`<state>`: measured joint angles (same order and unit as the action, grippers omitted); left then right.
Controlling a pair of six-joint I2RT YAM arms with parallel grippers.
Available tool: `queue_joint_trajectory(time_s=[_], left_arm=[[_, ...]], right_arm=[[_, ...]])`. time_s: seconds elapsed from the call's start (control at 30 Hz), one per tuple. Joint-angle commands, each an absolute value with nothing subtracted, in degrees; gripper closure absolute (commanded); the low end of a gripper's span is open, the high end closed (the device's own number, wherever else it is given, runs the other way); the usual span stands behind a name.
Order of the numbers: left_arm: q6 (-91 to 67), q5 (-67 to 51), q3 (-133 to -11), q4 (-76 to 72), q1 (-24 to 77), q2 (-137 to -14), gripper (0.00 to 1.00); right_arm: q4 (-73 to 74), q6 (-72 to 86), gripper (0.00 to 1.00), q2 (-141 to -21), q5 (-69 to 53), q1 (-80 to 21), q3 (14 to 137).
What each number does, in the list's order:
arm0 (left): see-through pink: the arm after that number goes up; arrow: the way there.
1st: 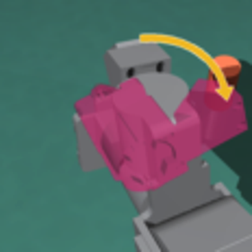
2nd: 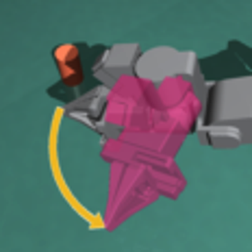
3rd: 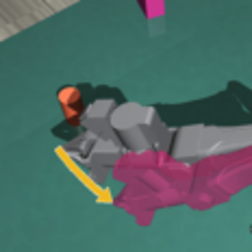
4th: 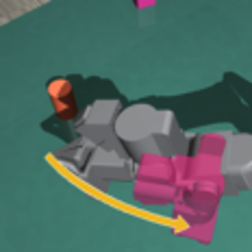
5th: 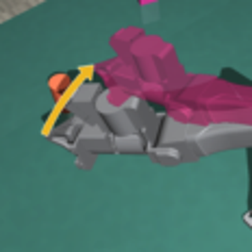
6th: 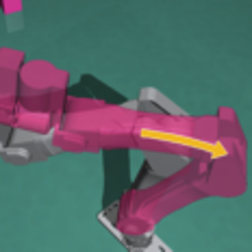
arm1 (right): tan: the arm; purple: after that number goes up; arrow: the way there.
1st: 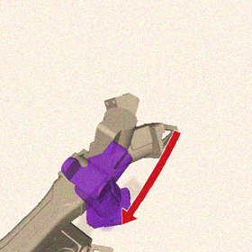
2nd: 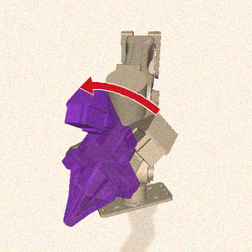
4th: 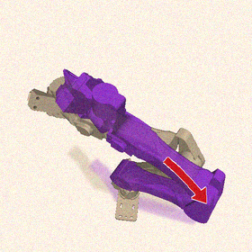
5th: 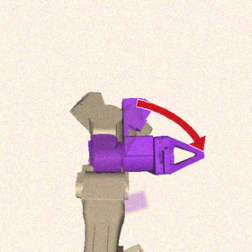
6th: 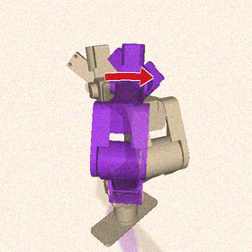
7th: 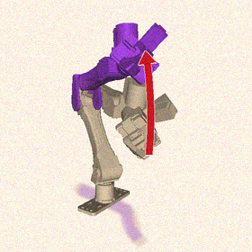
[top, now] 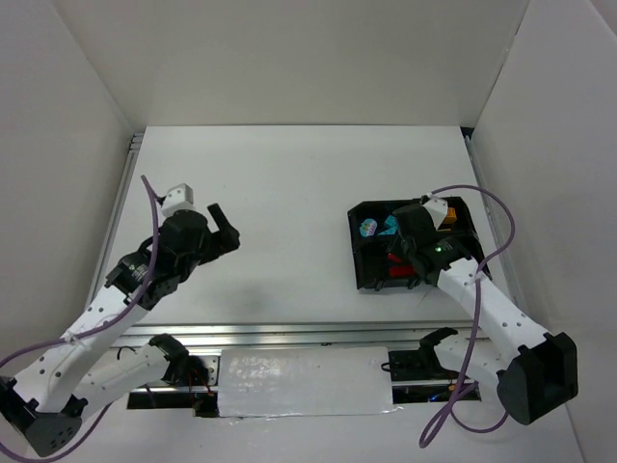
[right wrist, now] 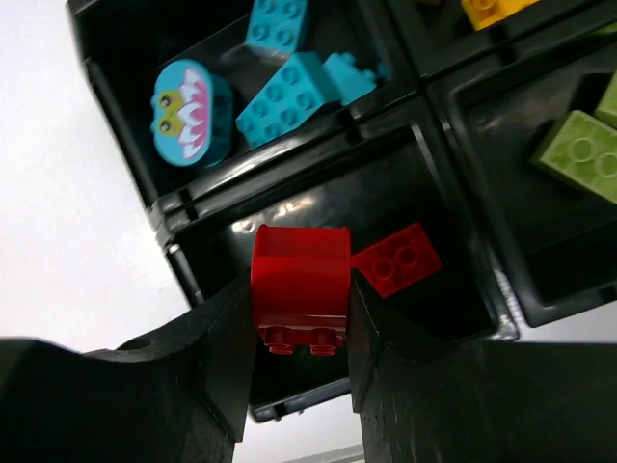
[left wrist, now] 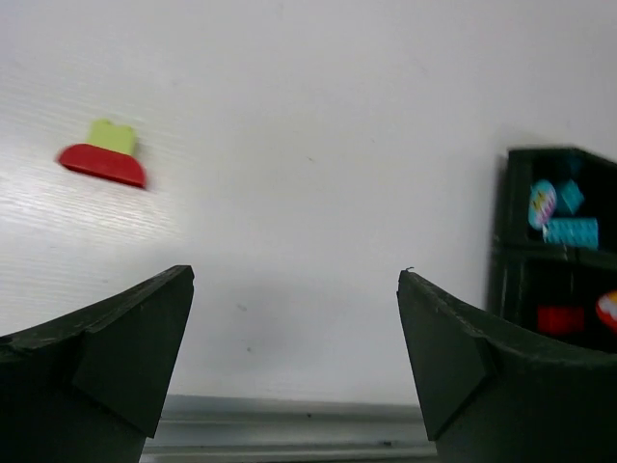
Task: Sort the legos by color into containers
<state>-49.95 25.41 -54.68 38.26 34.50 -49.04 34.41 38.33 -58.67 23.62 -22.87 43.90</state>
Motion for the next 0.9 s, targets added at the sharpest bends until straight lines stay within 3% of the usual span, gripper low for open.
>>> queue_joint_trajectory(time_s=[0.0, 0.03, 0.13, 0.17, 0.4, 0.87], left_arm=[[-50.9, 26.7, -54.3, 40.5, 27.2, -48.6, 0.01], [-50.6, 25.9, -54.2, 40.3, 25.7, -49.1, 0.01], [-51.2, 24.2, -53.5, 40.1, 20.3, -51.1, 0.01], [-51.5, 24.1, -53.4, 39.8, 19.3, -51.8, 0.0], [-59.4, 28.1, -49.5, 38.6, 14.2, -56.9, 0.01], [-73.3, 29.8, -47.5, 33.1, 9.3, -71.4, 0.0]], right_arm=[[33.9, 39.2, 0.79, -59.1, 27.8, -21.7, 44.4], [33.8, 39.0, 0.69, -59.2, 27.5, -21.8, 44.4], [33.2, 39.2, 0.05, -58.9, 25.8, -21.9, 44.6], [33.2, 39.1, 0.0, -58.5, 25.3, -21.8, 44.6], [36.5, 36.5, 0.0, -51.7, 22.1, -22.2, 48.7], [33.2, 30.9, 0.0, -42.0, 0.0, -23.8, 46.8]])
